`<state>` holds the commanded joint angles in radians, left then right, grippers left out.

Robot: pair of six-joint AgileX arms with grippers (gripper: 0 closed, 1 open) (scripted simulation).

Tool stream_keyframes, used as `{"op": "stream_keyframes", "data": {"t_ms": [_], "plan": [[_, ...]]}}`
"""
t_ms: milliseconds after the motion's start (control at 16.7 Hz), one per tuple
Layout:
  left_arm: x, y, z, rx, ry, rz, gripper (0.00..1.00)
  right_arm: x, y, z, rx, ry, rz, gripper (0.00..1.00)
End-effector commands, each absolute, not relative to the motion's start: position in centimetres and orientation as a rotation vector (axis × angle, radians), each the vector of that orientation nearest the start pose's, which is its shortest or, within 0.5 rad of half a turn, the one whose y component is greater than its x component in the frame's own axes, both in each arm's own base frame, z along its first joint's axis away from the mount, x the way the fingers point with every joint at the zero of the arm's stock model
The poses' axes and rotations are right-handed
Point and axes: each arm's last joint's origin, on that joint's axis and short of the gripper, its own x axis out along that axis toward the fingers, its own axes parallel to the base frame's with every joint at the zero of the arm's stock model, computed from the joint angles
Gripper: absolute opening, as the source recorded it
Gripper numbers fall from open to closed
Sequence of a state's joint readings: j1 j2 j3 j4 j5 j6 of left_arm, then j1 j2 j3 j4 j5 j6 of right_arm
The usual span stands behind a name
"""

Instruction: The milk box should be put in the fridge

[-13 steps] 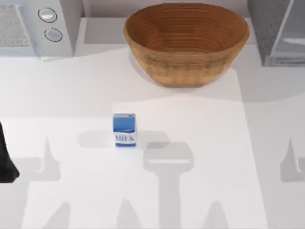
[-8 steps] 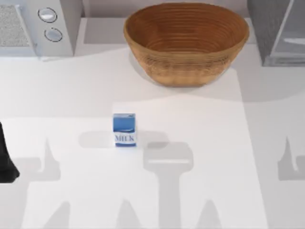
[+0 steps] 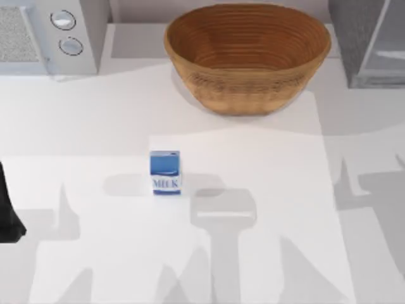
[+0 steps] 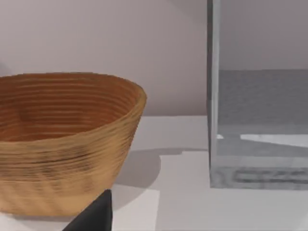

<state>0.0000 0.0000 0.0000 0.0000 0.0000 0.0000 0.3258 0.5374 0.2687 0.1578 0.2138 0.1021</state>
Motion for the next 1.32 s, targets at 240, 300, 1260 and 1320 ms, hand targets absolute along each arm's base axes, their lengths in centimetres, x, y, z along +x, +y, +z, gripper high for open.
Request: {"op": "stream_keyframes", "data": {"t_ms": [240, 300, 1260, 1320], "plan": [[10.6, -0.1, 16.0, 0.0, 0.0, 0.0, 1.0, 18.3, 9.2, 23.5, 0.075, 0.183, 0.131, 1.0], [10.6, -0.1, 16.0, 0.0, 0.0, 0.0, 1.0, 19.4, 11.0, 23.6, 0.074, 0.198, 0.133, 1.0], [10.6, -0.1, 16.0, 0.0, 0.0, 0.0, 1.0, 20.5, 38.4, 5.1, 0.003, 0.21, 0.005, 1.0], [10.6, -0.1, 16.0, 0.0, 0.0, 0.0, 1.0, 20.3, 38.8, 4.3, 0.002, 0.205, -0.003, 1.0]]}}
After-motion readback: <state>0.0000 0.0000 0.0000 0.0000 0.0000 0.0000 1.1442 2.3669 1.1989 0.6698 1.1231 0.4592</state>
